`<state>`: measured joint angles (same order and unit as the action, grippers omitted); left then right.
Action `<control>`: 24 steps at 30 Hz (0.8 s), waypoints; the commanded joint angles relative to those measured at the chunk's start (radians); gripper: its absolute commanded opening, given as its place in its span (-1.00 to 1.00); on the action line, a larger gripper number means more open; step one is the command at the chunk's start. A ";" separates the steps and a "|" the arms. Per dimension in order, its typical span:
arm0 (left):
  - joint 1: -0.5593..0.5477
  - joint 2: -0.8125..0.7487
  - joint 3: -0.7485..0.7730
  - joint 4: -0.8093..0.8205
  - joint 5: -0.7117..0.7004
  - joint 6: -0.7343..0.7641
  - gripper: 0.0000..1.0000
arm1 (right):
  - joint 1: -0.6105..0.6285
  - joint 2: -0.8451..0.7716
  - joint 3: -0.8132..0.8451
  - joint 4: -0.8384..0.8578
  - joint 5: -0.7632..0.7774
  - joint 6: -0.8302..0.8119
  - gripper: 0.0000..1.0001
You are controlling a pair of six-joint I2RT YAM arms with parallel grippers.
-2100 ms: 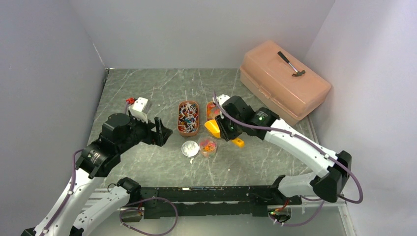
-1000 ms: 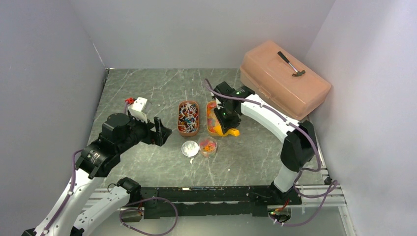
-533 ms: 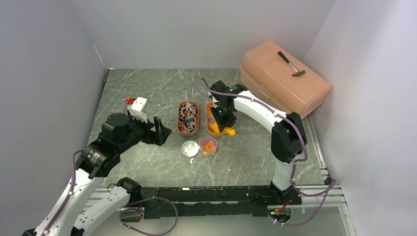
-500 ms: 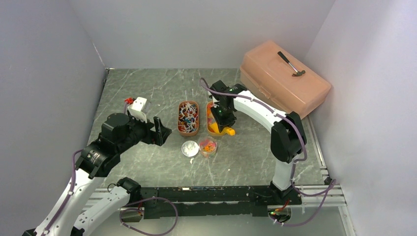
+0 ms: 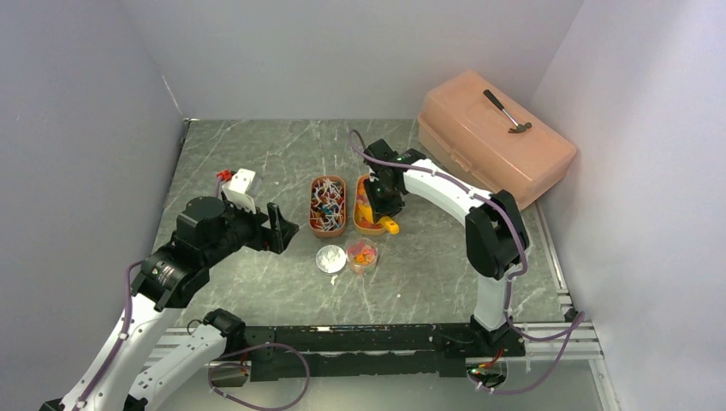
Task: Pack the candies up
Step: Scoop the fake candies from the storage box.
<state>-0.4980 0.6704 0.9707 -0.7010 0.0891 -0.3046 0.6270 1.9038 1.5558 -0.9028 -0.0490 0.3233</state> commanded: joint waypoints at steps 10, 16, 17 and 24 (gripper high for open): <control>0.012 0.001 0.006 0.019 0.014 -0.002 0.79 | -0.003 -0.003 -0.059 0.192 0.115 0.071 -1.00; 0.013 0.003 0.006 0.019 0.013 -0.002 0.79 | -0.003 -0.023 -0.111 0.264 0.117 0.050 -1.00; 0.014 0.004 0.006 0.019 0.014 -0.001 0.79 | -0.004 -0.029 -0.121 0.277 0.118 0.045 -1.00; 0.017 0.004 0.006 0.020 0.018 -0.001 0.79 | -0.001 -0.105 -0.243 0.396 0.103 0.035 -1.00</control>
<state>-0.4870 0.6720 0.9707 -0.7010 0.0898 -0.3046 0.6289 1.8671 1.3624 -0.5888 0.0265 0.3668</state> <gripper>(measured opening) 0.894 0.320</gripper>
